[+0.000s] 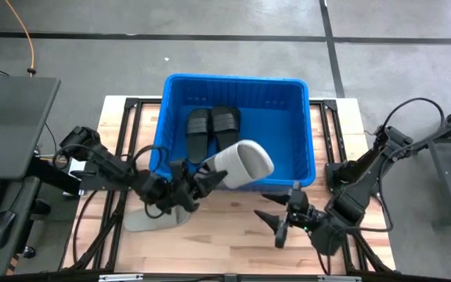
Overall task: Pick and place slides into bin
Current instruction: Put the bottom gray slide into the blue bin
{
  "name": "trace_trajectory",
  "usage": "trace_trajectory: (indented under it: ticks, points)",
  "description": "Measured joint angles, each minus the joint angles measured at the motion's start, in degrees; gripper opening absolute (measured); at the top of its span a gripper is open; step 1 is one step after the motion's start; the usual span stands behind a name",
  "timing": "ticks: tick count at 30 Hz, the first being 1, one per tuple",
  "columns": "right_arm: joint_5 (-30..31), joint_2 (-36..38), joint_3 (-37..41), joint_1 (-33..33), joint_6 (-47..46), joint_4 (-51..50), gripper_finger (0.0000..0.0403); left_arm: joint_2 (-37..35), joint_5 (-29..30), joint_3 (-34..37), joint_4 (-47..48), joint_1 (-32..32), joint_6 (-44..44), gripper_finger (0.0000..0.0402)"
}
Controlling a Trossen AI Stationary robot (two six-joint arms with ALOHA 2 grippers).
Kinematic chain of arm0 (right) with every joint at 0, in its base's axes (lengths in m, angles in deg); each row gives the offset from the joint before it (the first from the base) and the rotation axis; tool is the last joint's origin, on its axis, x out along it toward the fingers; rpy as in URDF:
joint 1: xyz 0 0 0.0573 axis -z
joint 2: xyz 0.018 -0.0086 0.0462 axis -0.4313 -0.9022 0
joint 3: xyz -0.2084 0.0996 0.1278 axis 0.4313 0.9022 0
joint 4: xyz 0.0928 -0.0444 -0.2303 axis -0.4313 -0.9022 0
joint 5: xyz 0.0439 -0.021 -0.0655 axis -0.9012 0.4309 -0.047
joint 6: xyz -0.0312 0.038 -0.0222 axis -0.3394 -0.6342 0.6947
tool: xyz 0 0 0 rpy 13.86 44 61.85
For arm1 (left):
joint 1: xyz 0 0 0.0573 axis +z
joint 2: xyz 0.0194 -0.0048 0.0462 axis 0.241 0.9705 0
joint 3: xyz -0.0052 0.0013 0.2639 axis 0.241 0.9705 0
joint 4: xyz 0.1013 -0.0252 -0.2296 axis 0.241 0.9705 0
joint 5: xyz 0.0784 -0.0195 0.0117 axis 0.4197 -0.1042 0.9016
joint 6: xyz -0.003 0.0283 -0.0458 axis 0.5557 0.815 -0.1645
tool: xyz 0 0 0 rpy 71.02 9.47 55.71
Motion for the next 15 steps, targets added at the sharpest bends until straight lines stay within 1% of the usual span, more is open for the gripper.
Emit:
trace_trajectory:
  ticks: [2,7,11,15]
  points:
    - [-1.70,-0.02,0.00,1.35,1.42,0.26,0.0257,-0.01,-0.93,0.00,-0.02,1.39,-1.01,0.0000]
    - [0.27,-0.02,0.00,4.39,6.65,2.01,0.0257,-0.01,-4.07,0.00,0.04,4.13,-2.34,0.0000]
    - [-1.66,-0.02,0.00,7.06,7.22,2.02,0.0257,-0.01,-5.45,0.00,0.03,4.91,-3.50,0.0000]
    - [0.47,-0.02,0.00,9.65,7.24,2.04,0.0257,-0.01,-5.88,0.00,0.05,4.86,-3.50,0.0000]
